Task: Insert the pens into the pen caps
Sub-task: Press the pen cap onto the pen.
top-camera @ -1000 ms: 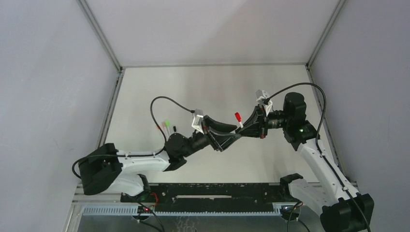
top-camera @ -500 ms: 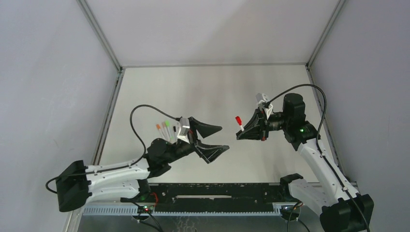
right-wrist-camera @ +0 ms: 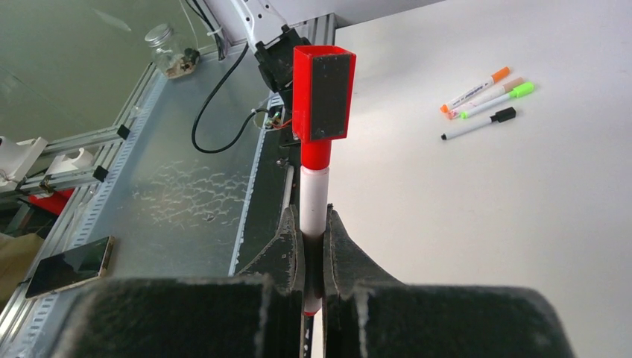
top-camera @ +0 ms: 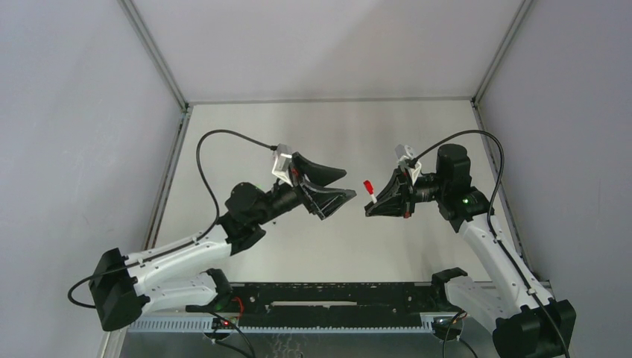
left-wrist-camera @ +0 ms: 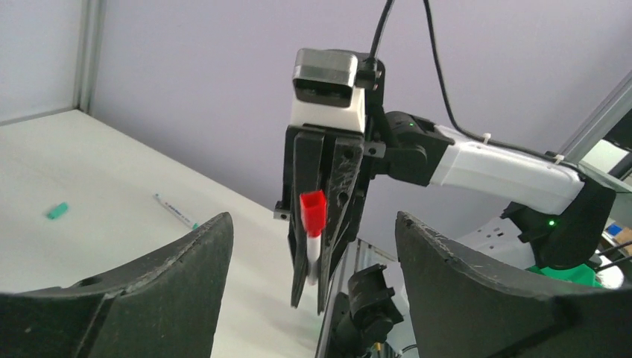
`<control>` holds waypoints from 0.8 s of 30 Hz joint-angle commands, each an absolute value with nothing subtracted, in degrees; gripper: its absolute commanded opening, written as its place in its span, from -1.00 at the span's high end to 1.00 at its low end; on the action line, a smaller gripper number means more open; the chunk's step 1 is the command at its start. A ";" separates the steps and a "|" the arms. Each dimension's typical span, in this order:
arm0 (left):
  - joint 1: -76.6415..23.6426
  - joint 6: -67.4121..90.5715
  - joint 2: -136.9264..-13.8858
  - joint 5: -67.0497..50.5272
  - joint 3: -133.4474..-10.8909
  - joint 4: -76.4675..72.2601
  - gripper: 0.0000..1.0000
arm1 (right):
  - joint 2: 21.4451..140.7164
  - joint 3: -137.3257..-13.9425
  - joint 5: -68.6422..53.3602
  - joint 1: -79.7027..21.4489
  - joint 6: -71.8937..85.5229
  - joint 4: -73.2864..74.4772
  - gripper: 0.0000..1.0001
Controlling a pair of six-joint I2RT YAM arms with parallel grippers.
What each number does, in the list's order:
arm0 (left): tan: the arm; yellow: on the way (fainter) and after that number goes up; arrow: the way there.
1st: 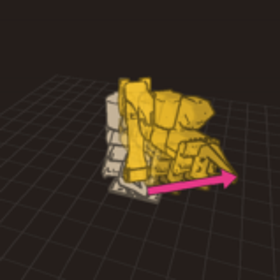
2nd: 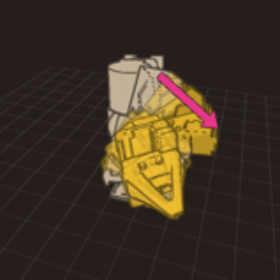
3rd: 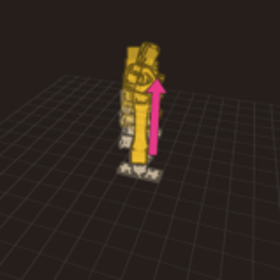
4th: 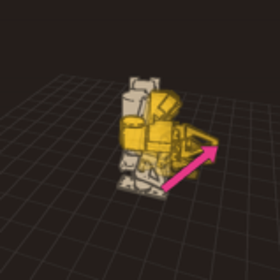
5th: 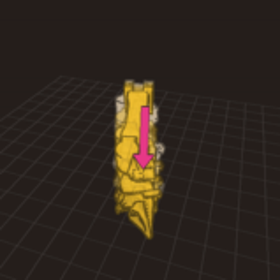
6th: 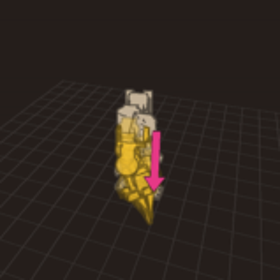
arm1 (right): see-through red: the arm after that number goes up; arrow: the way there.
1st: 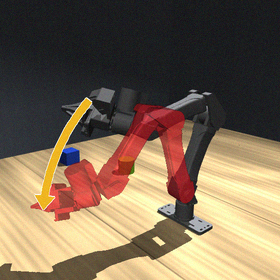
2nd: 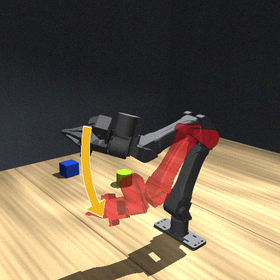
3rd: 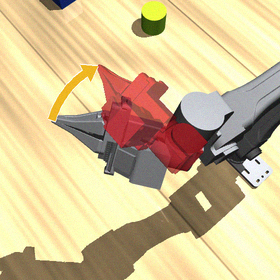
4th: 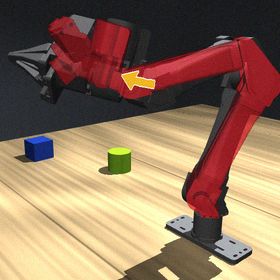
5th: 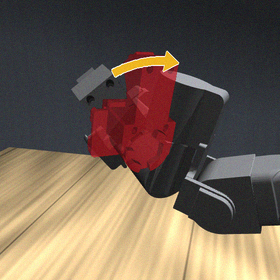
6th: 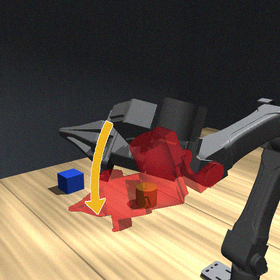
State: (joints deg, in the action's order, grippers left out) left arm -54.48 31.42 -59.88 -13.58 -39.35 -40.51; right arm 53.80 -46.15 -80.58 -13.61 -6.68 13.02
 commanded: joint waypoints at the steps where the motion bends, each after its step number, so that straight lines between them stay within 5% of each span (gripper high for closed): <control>1: -54.32 35.45 -62.38 -15.30 -44.63 -40.34 -0.63 | 53.76 -47.55 -81.89 -13.54 -8.16 13.10 1.00; 24: -59.94 32.19 -69.92 -4.98 -55.65 -28.88 0.10 | 54.40 -47.52 -80.93 -13.62 -8.00 13.10 1.00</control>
State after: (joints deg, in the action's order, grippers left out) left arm -59.29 32.99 -69.14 -6.22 -51.64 -29.98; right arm 54.43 -46.17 -80.66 -13.61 -7.18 13.08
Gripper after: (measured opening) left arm 0.468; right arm 0.060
